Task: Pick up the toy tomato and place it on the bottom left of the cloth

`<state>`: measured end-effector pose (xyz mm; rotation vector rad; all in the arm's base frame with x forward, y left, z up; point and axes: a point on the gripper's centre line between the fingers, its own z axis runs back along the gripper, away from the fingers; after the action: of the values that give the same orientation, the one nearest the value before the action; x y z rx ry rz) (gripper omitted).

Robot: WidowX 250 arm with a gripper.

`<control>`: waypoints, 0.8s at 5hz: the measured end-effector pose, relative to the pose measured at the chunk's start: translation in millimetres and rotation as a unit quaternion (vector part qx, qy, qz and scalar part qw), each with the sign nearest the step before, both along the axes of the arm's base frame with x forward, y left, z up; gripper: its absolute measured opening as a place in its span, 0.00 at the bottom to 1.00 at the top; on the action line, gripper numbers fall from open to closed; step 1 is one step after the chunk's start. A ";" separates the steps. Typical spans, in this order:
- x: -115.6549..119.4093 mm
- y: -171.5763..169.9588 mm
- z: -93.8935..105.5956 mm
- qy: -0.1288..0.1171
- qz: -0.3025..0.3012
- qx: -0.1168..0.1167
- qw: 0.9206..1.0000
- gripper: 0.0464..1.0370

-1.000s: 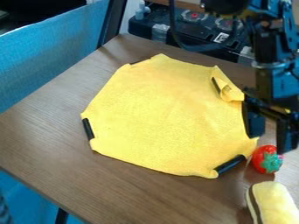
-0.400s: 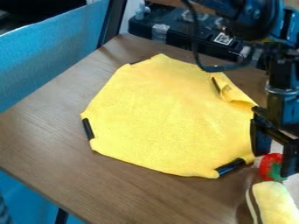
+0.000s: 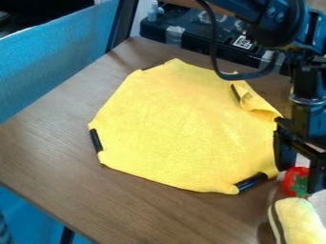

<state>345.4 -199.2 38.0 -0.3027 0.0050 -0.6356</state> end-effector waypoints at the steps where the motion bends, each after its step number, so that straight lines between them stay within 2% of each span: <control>1: -1.9 7.3 -10.5 0.002 0.044 -0.001 0.999 0.70; 2: -3.7 11.5 -10.8 -0.013 0.092 -0.011 0.996 0.69; 3: -3.2 18.5 -11.4 -0.020 0.134 -0.019 0.991 0.69; 4: -1.5 30.2 -3.7 -0.019 0.150 -0.029 0.988 0.69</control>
<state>344.0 -169.0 34.3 -0.3400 -0.0939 -0.3420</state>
